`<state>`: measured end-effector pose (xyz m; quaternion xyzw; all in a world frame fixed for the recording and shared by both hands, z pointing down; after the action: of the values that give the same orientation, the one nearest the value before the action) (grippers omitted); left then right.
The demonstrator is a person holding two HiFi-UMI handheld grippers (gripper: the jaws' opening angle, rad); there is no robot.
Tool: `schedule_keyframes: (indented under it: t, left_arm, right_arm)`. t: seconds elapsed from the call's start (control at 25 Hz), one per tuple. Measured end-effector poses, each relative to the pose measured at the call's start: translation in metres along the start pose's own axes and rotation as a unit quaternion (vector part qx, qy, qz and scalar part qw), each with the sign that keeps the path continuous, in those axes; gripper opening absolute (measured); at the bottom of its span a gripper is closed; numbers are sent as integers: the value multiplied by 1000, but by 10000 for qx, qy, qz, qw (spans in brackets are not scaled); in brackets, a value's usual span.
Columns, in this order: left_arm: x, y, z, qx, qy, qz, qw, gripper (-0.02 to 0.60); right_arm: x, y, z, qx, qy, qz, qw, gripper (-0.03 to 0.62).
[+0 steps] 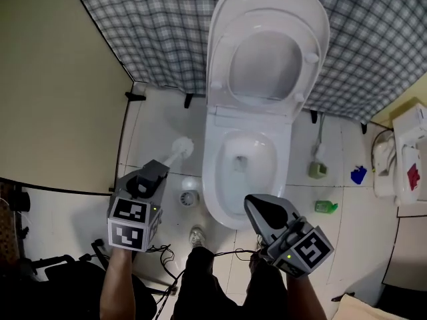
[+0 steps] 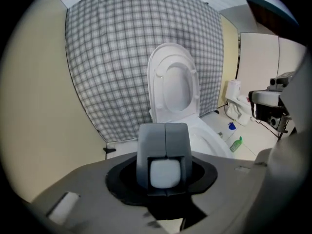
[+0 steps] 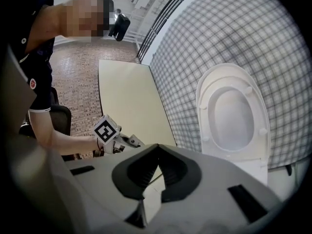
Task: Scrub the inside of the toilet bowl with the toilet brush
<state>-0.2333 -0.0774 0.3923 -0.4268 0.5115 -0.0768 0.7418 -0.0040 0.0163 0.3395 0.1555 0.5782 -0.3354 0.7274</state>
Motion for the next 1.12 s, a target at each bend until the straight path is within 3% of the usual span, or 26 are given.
schedule_keyframes:
  t: [0.24,0.36,0.76,1.12]
  left_arm:
    - [47,13,38,-317,-247,558,9976,173]
    - [52,8,60,-518,-273,623,9963,173]
    - [23,-63,135,-1156,39,149,9932,173]
    - [7,-137,162,-907,258,-175,9954,173]
  right_arm:
    - [14,31,9,-338,93,212,9992,0]
    - [14,46,13,-461,103,219,9986,0]
    - [-5,79,36,-820,-66,98,9966,0]
    - [-22,84,72,-1003,-245,48,9946,0]
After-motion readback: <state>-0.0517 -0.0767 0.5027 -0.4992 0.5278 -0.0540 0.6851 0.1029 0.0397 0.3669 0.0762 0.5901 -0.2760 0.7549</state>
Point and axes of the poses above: the fingertips, and each gripper's own axes: y backward along the fingers, z to its right, x out of its top, the point moved 4 cm from there along y, backward along the fingers, and after that the axes turned 1 degree about x, right-handed, at the moved point
